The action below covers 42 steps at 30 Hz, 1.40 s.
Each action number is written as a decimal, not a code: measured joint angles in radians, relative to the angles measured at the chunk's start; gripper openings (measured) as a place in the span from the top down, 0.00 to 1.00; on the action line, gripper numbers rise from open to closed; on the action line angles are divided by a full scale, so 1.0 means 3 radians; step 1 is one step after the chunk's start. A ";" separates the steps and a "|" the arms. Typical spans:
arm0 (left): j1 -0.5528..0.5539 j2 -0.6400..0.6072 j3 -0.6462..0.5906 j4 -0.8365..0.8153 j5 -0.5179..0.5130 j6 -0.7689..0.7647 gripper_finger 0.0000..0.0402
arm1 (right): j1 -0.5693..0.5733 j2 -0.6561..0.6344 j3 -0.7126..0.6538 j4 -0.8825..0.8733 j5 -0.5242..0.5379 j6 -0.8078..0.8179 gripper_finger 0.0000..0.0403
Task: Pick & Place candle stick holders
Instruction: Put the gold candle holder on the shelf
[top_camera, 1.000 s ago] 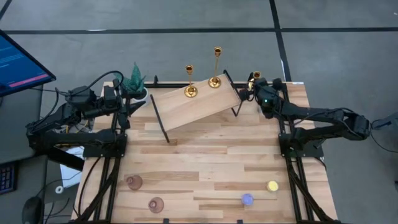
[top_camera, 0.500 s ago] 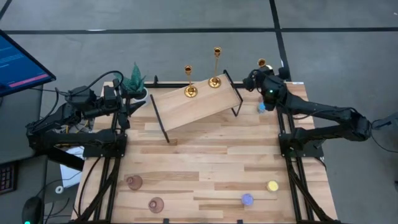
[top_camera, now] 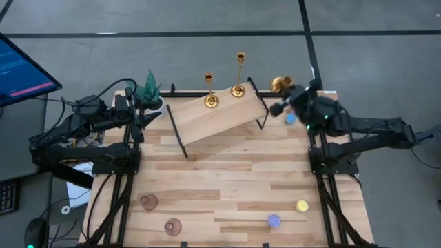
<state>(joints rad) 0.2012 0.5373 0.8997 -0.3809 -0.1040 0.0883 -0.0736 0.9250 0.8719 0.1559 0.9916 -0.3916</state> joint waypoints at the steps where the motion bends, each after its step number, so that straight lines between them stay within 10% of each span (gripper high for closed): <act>1: 0.0001 0.0000 0.0000 0.0000 0.0000 0.0000 0.59 | 0.0121 0.0055 0.0000 0.0003 -0.0002 0.0051 1.00; 11: 0.0000 0.0001 0.0000 0.0001 0.0000 -0.0052 0.59 | 0.0752 0.1069 0.0344 0.0338 -0.0249 0.0485 1.00; 25: 0.0001 0.0000 -0.0001 0.0005 -0.0001 -0.0074 0.59 | 0.0267 0.2919 0.2255 -0.0281 -0.1681 0.0874 1.00; 42: 0.0001 -0.0003 -0.0001 0.0005 -0.0001 -0.0074 0.59 | -0.0124 0.4098 0.3561 -0.0732 -0.2182 0.0988 1.00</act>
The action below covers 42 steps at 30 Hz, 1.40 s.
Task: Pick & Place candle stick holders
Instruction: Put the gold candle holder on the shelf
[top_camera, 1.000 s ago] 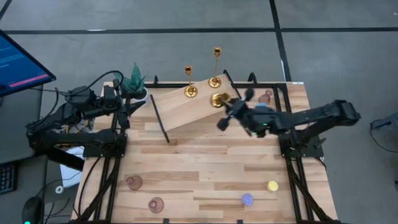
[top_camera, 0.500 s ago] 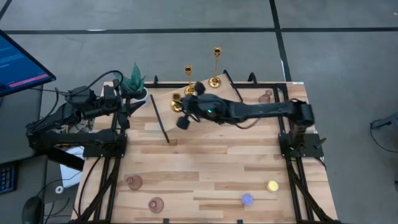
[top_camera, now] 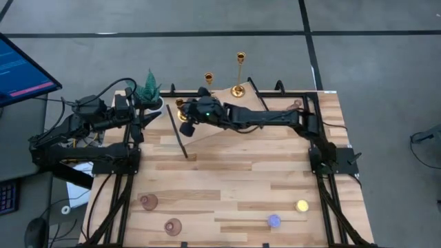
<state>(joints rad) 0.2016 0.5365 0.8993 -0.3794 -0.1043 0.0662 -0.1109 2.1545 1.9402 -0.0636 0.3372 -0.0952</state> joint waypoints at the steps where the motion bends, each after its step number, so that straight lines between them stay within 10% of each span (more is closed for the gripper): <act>1: 0.0000 0.0000 0.0000 0.0000 0.0000 0.0000 0.59 | -0.0010 0.0030 0.0011 -0.0012 -0.0001 0.0024 1.00; 42: 0.0000 0.0000 0.0000 0.0000 0.0000 0.0000 0.59 | -0.0223 0.0033 0.0026 0.0036 -0.0261 0.0146 1.00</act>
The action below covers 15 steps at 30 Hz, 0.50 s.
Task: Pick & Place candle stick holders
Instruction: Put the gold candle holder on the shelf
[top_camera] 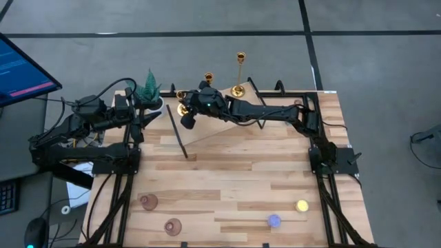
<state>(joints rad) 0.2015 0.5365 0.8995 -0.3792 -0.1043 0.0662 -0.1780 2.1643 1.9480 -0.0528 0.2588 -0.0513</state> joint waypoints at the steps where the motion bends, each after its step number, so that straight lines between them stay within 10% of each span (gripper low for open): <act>1: -0.0001 0.0000 0.0000 0.0002 0.0001 0.0000 0.59 | 0.0000 0.0000 -0.0001 0.0000 0.0001 0.0000 1.00; 15: 0.0000 0.0000 0.0000 0.0049 0.0001 -0.0001 0.59 | -0.0001 0.0000 -0.0003 -0.0034 0.0008 0.0000 1.00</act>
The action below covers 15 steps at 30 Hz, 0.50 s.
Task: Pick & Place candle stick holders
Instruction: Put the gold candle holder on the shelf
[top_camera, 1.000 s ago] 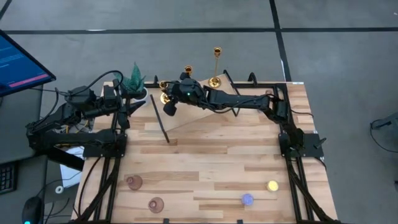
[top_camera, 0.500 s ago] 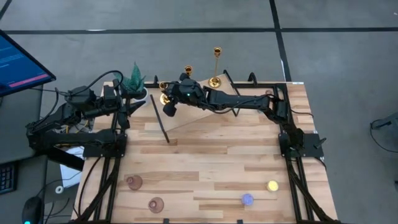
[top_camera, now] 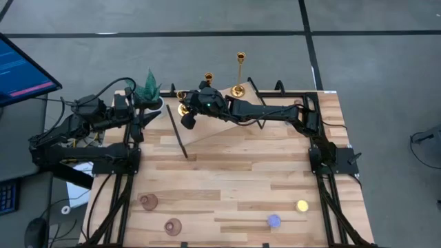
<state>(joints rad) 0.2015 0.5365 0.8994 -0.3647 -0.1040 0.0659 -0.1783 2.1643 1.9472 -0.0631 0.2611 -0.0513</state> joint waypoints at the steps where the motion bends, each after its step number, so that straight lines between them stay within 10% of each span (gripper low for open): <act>1: 0.0000 0.0000 0.0000 0.0005 0.0000 0.0000 0.59 | 0.0000 0.0000 0.0000 0.0000 0.0000 0.0000 1.00; 15: 0.0000 0.0000 0.0000 0.0040 -0.0001 -0.0009 0.59 | 0.0000 0.0238 -0.0003 0.0296 -0.0014 0.0109 1.00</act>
<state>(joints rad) 0.2016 0.5365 0.8993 -0.3527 -0.1043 0.0631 -0.1783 2.2358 1.9464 0.0256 0.2570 -0.0187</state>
